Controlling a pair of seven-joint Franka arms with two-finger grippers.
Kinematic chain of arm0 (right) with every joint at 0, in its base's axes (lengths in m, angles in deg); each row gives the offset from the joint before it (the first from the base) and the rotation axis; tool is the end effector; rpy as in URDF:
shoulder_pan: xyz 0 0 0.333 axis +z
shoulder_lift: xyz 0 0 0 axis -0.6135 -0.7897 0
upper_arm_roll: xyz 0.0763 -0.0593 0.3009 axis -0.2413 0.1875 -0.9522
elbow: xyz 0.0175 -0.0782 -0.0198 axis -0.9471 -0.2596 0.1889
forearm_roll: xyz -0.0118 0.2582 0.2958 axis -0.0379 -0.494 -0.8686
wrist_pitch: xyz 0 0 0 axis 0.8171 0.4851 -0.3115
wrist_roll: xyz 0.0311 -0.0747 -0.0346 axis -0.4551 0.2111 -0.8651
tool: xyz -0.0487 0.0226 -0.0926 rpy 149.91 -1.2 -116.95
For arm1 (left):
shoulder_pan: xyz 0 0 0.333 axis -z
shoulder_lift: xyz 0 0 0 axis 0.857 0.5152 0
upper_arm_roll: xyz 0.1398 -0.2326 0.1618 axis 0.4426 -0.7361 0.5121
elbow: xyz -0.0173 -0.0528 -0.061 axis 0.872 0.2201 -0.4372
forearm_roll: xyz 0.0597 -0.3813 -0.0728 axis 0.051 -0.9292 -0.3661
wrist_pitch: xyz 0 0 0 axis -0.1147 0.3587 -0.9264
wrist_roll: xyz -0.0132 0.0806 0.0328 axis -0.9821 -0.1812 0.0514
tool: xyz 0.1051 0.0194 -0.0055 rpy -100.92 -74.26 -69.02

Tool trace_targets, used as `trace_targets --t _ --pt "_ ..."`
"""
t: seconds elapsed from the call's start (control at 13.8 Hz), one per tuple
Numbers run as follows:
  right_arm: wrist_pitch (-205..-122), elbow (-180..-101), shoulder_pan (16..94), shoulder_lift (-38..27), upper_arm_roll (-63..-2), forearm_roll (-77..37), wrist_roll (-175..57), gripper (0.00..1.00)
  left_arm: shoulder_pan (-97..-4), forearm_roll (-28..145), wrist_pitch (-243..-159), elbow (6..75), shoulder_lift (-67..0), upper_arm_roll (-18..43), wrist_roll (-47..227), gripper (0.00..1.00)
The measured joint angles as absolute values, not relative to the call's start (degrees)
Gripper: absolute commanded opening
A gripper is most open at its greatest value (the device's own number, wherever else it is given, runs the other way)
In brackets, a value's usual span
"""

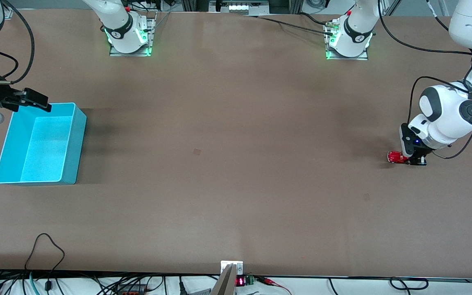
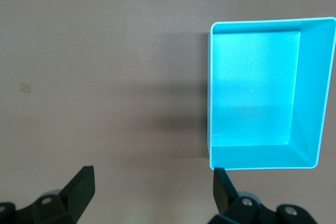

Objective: Wind red beetle toy and store in blue box
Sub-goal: 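Press the red car down and drag it backward with the left gripper, then release the car and lift the left gripper while the car rolls away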

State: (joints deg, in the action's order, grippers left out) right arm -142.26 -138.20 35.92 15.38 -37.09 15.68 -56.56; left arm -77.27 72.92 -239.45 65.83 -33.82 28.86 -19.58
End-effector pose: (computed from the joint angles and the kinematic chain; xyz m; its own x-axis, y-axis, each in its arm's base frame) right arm 0.5660 -0.0282 0.5552 0.9966 -0.0090 -0.0822 -0.0105 -0.9998 -0.0178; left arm 0.5484 0.1592 0.1936 -0.0196 -0.9983 -0.0546 -0.9965 0.0239 -0.0800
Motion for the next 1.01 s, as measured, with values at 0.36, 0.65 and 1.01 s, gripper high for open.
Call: trace_targets --t 0.36,0.65,1.01 --pt "-142.26 -138.20 35.92 15.38 -37.09 15.68 -56.56 1.00 -78.62 72.92 -239.47 64.92 -33.20 28.85 -20.94 0.84" --pt "-142.26 -138.20 35.98 15.38 -37.20 15.67 -56.56 1.00 -78.73 72.92 -239.78 63.84 -32.77 28.82 -21.27 1.00" --pt "-142.26 -138.20 36.03 15.38 -37.45 15.67 -56.57 1.00 -78.71 72.92 -238.14 62.03 -34.00 27.53 -21.18 1.00"
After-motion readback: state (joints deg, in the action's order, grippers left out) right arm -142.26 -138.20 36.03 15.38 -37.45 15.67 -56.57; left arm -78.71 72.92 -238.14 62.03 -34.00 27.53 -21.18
